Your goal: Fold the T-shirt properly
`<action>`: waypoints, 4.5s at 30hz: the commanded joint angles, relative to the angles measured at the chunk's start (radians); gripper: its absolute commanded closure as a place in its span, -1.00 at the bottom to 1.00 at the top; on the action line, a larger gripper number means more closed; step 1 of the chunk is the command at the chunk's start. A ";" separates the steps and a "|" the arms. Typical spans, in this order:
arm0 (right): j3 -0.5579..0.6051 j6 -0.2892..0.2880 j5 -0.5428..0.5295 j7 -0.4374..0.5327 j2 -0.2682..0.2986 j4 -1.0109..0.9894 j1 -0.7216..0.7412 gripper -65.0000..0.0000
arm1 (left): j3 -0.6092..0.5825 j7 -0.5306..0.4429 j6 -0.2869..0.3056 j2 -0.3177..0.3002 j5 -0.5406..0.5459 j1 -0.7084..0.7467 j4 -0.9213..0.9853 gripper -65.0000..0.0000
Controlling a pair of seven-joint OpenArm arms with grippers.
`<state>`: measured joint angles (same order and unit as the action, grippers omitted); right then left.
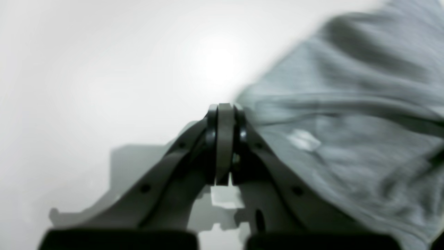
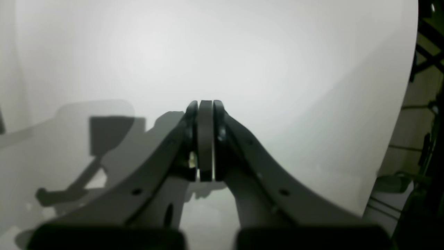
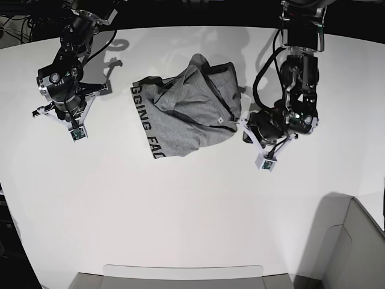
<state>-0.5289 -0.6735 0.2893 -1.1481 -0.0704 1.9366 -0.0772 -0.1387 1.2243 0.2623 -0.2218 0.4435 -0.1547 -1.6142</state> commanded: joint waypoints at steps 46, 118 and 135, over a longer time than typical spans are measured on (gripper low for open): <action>0.005 -0.013 -0.402 0.460 0.024 0.129 -0.158 1.00 | 0.198 -0.716 0.160 0.086 -0.286 0.528 -0.409 1.00; -0.202 -0.013 -0.267 1.114 0.044 -0.849 -0.597 1.00 | 0.417 -1.922 0.164 0.324 -0.289 1.019 0.739 1.00; -0.336 0.036 -0.083 1.436 0.332 -1.744 -0.252 1.00 | 0.423 -1.919 0.154 0.091 -0.282 0.462 1.614 1.00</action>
<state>-0.8639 -0.6353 0.2100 0.2771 0.2504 0.1783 -0.3176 0.2825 -0.6724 0.4152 -0.1207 0.1570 0.3069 0.0051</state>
